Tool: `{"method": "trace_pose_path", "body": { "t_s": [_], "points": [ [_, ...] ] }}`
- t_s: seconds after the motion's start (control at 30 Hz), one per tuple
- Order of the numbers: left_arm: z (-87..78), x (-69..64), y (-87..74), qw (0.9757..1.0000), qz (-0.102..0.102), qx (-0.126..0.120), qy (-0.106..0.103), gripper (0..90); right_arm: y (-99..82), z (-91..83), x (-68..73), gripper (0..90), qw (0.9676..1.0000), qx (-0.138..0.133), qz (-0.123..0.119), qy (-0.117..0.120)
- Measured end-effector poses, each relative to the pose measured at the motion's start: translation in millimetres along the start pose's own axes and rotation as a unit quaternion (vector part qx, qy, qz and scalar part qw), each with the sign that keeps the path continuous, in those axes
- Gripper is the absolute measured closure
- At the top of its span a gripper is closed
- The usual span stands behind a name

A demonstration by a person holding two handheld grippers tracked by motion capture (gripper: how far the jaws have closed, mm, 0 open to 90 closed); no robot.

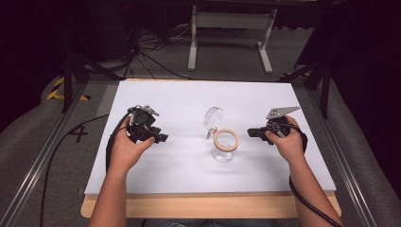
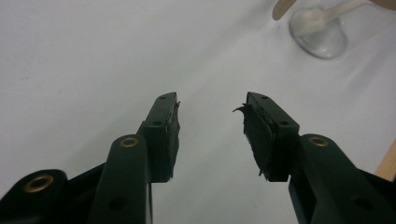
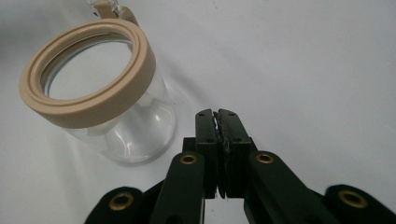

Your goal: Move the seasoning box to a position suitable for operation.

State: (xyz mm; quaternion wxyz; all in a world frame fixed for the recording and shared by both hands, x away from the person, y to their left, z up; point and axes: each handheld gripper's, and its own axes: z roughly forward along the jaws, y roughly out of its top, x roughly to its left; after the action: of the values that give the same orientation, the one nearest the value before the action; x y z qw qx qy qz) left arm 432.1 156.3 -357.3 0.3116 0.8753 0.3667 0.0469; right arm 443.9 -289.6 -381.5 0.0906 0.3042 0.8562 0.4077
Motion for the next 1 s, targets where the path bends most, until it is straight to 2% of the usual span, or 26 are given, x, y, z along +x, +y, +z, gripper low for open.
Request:
{"method": "trace_pose_path", "body": {
  "t_s": [0.13,0.2,0.27,0.3,0.53,0.8,1.0],
  "points": [
    [-2.0,-7.0,0.0,0.9999,0.008,-0.014,0.004,57.5,-4.8,2.0,-0.7,88.1,1.0000,0.000,0.006,0.006],
    [-7.1,-12.6,-0.2,0.9993,0.020,-0.032,-0.003,59.0,-6.1,3.4,-1.3,88.3,0.9999,-0.003,0.009,0.011],
    [-9.2,-14.0,0.1,0.9991,0.024,-0.034,-0.006,59.8,-6.1,4.2,-1.0,88.3,0.9999,-0.002,0.009,0.011],
    [-11.5,-15.8,0.3,0.9987,0.027,-0.040,-0.015,59.9,-5.0,6.1,0.8,88.4,0.9999,-0.002,0.007,0.012],
    [-16.1,-21.6,1.0,0.9984,0.030,-0.044,-0.019,59.7,-3.5,18.7,7.1,89.0,0.9996,-0.001,-0.004,0.026],
    [-14.5,-28.5,2.8,0.9979,0.039,-0.032,-0.041,61.0,-7.6,40.0,12.0,89.2,0.9989,0.017,-0.010,0.042],
    [-11.7,-30.5,2.6,0.9979,0.047,-0.025,-0.037,60.9,-10.4,50.3,12.4,89.2,0.9985,0.028,-0.008,0.046]
  ]
}}
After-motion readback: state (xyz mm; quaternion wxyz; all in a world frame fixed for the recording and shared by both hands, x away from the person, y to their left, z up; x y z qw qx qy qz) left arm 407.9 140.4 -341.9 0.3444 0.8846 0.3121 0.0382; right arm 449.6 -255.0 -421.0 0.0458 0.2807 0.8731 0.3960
